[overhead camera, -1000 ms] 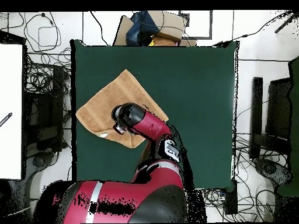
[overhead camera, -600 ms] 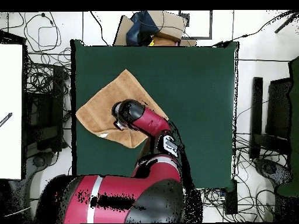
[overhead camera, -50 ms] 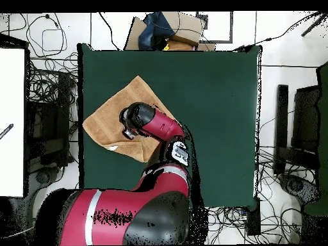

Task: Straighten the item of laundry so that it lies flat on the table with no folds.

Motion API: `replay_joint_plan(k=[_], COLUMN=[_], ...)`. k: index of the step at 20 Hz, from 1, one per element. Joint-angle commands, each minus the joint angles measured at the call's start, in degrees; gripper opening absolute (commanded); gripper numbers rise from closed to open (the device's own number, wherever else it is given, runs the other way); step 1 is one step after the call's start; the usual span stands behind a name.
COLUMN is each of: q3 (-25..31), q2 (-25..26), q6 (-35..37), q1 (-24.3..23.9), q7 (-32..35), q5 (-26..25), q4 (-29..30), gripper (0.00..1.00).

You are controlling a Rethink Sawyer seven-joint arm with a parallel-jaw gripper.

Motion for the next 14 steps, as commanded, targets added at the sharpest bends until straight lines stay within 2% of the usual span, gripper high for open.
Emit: replay_joint_plan(k=[1,5,11,14], q3=[4.39,6.16,6.55,6.16], q2=[0.47,-1.79,-1.81,-1.81], q6=[-3.34,-7.80,-9.85,-8.44], q1=[1.96,0.57,-2.06,-1.96], q7=[8.79,4.86,1.92,2.68], q5=[4.81,5.21,4.93,4.97], q4=[1.25,7.51,9.74,8.71], gripper=[0.00,0.00,0.00,0.00])
